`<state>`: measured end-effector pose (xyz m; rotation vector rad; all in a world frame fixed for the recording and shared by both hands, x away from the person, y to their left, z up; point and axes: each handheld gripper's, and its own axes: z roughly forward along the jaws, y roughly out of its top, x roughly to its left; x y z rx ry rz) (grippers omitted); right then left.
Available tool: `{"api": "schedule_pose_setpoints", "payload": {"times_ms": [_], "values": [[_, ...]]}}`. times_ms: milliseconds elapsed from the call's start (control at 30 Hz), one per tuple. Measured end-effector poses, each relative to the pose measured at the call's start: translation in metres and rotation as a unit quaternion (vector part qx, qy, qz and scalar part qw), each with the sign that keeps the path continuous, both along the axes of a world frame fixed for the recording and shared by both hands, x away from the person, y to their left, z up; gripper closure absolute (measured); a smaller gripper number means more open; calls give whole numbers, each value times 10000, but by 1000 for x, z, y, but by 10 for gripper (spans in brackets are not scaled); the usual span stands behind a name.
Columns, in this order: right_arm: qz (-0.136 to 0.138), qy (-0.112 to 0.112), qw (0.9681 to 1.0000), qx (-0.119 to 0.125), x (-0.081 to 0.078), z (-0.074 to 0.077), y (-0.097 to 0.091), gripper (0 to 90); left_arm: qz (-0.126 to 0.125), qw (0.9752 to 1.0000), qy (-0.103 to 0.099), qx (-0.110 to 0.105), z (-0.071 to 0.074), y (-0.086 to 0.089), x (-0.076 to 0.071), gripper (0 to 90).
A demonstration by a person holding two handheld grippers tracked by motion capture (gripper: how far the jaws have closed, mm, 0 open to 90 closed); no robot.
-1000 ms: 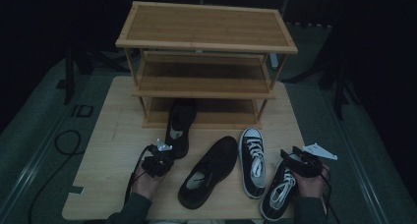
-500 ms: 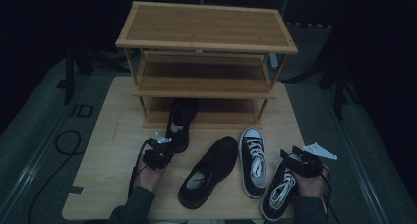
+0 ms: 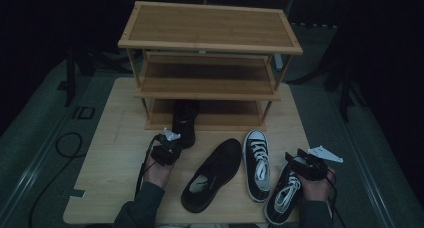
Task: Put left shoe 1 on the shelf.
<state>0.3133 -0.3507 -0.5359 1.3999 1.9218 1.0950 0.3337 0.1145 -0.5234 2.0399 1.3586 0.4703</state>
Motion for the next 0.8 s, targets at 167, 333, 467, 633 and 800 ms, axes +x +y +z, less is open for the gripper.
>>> {"api": "schedule_pose_setpoints", "payload": {"times_ms": [167, 333, 467, 633, 800], "values": [[3, -1, 10000, 2, 0, 0, 0, 429, -8, 10000, -30, 33, 0, -7, 8, 898], [6, -4, 10000, 3, 0, 0, 0, 429, 78, 9998, -92, 141, 1, -13, 17, 898], [7, -4, 10000, 4, 0, 0, 0, 428, 148, 9997, -111, 137, 0, -13, 25, 886], [10, -1, 10000, 5, 0, 0, 0, 428, 251, 9994, -116, 215, 1, -12, 34, 886], [10, -1, 10000, 11, 0, 0, 0, 428, 384, 9991, -102, 150, 1, -6, 40, 886]]}}
